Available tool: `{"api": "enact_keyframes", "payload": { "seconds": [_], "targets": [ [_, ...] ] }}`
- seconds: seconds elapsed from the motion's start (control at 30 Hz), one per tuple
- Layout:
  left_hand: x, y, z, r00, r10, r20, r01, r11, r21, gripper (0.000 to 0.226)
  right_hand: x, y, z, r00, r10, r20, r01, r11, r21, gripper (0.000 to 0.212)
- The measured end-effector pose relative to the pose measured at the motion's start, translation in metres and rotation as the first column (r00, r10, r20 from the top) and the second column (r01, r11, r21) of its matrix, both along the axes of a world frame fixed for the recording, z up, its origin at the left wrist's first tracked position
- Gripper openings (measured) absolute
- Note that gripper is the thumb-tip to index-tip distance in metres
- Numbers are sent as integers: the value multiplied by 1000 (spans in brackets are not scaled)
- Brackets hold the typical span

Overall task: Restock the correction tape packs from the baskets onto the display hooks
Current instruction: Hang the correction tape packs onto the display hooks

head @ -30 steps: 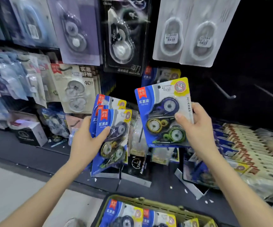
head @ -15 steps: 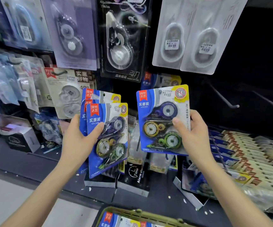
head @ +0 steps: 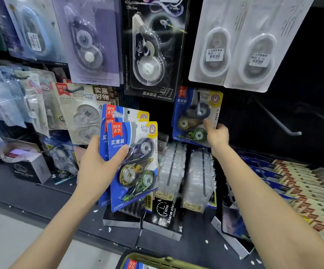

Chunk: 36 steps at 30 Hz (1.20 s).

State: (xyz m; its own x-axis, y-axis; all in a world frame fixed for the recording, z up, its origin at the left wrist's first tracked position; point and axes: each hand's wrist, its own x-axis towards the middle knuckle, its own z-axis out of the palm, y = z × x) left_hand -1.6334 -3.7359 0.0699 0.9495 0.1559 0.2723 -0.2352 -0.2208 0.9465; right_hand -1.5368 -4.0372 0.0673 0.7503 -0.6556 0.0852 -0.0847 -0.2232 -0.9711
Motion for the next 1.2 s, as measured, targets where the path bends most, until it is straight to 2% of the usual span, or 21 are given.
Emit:
{"api": "enact_keyframes", "payload": {
  "seconds": [0.07, 0.13, 0.2, 0.27, 0.33, 0.4, 0.43, 0.53, 0.7, 0.8, 0.87, 0.97, 1.1, 1.2],
  "targets": [
    [-2, -1, -2, 1000, -26, -13, 26, 999, -21, 25, -1, -1, -1, 995, -10, -101, 1, 996, -89, 64],
    [-4, -2, -5, 998, -52, -34, 49, 997, -64, 24, -16, 1, -5, 979, -47, -196, -6, 965, -263, 69],
    [-6, -3, -5, 995, -85, -54, 78, 989, -124, 23, -44, 12, -7, 982, -53, -182, -16, 933, -360, 67],
    [-10, -6, -4, 985, -154, -72, 138, 972, -192, 24, -75, 33, -4, 979, 150, -138, -182, 950, -255, 56],
    [-16, -8, -2, 973, -217, -83, 193, 954, -231, 25, -110, 61, 2, 898, 419, -134, -430, 900, -67, 51],
    [-21, -10, -1, 959, -270, -84, 237, 929, -285, 24, -138, 84, 4, 811, 569, -137, -577, 816, -34, 46],
    [-23, -11, -2, 954, -286, -86, 246, 915, -320, 25, -147, 91, 4, 807, 576, -127, -586, 808, -60, 39],
    [-29, -13, -1, 946, -312, -85, 256, 885, -389, 37, -157, 100, 3, 857, 515, -31, -516, 854, -64, 23],
    [-36, -11, 3, 932, -358, -51, 300, 843, -447, 32, -159, 102, 4, 852, 506, 134, -523, 815, 251, 15],
    [-35, -7, 1, 938, -338, -74, 278, 863, -421, 27, -161, 98, 0, 870, 455, 191, -494, 808, 322, 20],
    [-33, -4, -2, 955, -285, -86, 226, 881, -415, 20, -166, 94, -5, 887, 408, 214, -458, 836, 303, 25],
    [-28, 2, 0, 975, -209, -77, 160, 899, -409, 18, -177, 77, -9, 902, 331, 279, -389, 901, 190, 25],
    [-19, 11, 1, 989, -133, -58, 100, 915, -390, 28, -184, 54, 0, 915, 246, 321, -248, 968, -34, 29],
    [-15, 13, -5, 995, -86, -60, 60, 936, -348, 37, -185, 47, 5, 918, 220, 330, -198, 975, -99, 31]
  ]
}}
